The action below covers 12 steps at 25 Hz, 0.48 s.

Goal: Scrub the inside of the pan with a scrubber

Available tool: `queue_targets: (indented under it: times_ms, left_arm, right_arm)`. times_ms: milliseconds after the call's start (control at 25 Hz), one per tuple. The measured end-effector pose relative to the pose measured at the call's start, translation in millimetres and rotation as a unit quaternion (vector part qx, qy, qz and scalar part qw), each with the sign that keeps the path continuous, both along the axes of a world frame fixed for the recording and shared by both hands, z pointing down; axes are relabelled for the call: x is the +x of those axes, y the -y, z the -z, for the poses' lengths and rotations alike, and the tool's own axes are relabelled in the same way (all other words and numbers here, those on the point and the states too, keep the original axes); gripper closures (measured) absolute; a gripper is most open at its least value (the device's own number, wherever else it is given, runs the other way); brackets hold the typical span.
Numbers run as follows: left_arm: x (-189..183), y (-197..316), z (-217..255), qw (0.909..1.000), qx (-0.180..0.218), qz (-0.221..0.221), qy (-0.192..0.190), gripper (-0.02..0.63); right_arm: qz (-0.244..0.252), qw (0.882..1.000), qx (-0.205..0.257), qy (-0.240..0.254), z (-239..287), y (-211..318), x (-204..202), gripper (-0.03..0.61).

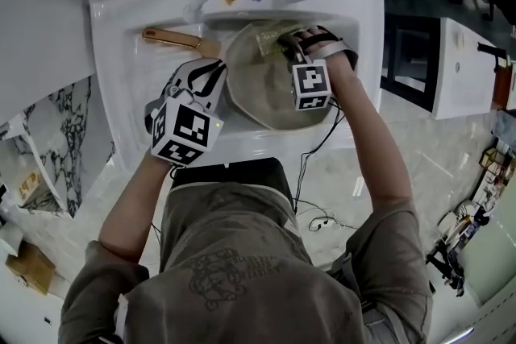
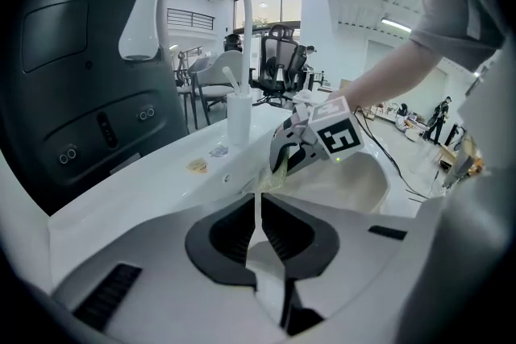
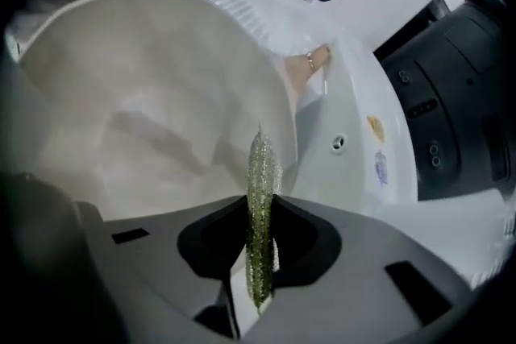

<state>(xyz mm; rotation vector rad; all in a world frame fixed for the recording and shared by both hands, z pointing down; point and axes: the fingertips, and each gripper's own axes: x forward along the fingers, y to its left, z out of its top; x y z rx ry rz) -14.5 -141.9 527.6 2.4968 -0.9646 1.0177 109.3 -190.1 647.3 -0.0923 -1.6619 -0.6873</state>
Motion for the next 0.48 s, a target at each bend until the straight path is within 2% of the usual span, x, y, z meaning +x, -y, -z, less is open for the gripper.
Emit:
queue_targets:
  times_ms: [200,480]
  left_arm:
    - [-2,-3,-2,0.9999,-0.009,0.004,-0.011,0.577]
    - [2,-6,-6,0.9998,-0.012,0.001,-0.013,0.578]
  right_arm:
    - [0.063,0.997,0.031,-0.017,-26,5,-7,0.506]
    - [0.063,0.996,-0.008,-0.063,-53,-4,21,0.506]
